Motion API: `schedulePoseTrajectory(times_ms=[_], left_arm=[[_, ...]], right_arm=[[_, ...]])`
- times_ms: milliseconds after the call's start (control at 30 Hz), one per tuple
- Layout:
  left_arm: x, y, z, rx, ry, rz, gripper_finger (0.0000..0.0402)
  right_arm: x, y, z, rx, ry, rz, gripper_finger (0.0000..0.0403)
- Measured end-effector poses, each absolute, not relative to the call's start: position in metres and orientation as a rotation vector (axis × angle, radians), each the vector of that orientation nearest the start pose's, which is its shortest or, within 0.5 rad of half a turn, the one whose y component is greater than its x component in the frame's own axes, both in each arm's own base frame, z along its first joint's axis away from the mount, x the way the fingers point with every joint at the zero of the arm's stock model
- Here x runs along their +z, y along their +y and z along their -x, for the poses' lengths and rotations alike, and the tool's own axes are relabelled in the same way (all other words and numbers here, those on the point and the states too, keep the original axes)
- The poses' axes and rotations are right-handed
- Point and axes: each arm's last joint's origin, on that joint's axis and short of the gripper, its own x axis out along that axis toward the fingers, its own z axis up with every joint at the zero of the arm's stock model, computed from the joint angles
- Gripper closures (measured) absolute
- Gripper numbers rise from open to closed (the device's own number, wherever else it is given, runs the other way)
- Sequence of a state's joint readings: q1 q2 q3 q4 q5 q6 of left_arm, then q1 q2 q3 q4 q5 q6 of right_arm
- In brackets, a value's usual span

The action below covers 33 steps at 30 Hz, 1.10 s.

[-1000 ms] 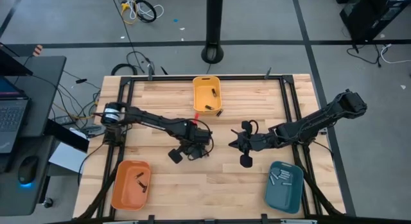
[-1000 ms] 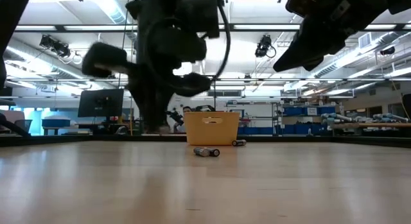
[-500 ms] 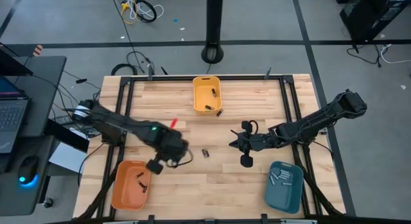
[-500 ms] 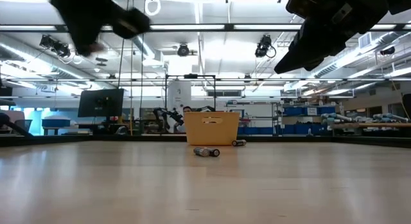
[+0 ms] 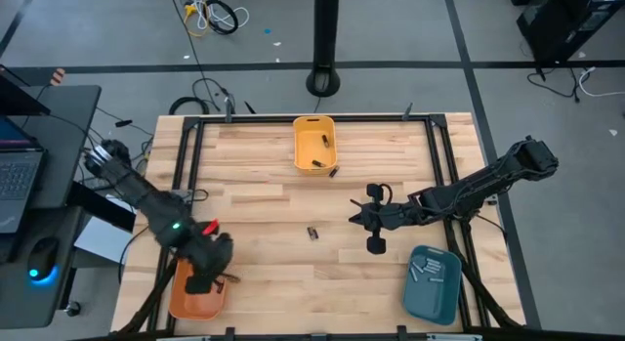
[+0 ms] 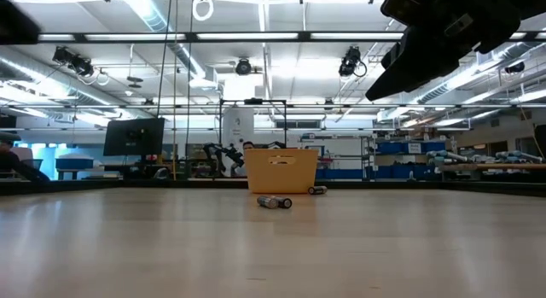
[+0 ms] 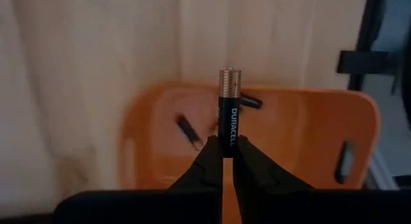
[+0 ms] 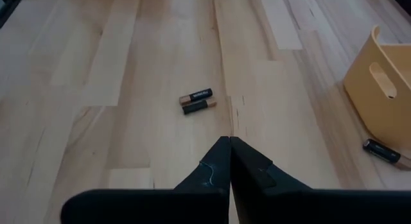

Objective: Sort batteries
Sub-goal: Put the small black battery into the orange bin

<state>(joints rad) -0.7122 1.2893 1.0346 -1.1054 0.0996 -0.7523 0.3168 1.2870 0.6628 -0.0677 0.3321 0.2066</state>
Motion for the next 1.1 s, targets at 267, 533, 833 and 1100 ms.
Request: schedulePoseTrajectory(times_ms=[267, 533, 833, 1100], left_arm=[[0.229, -0.159, -0.132, -0.073, 1.490, 0.343, 0.0383], [0.205, -0.161, -0.127, -0.058, 1.480, 0.402, 0.0383], [0.182, -0.151, -0.119, 0.085, 1.514, 0.441, 0.0330], [0.178, -0.149, -0.117, 0.113, 1.539, 0.458, 0.0278]], right_arm=[[0.202, 0.070, -0.244, -0.082, 0.649, 0.021, 0.0390], [0.202, 0.070, -0.244, -0.082, 0.646, 0.020, 0.0390], [0.202, 0.072, -0.243, -0.075, 0.643, 0.016, 0.0389], [0.202, 0.072, -0.243, -0.074, 0.642, 0.018, 0.0388]])
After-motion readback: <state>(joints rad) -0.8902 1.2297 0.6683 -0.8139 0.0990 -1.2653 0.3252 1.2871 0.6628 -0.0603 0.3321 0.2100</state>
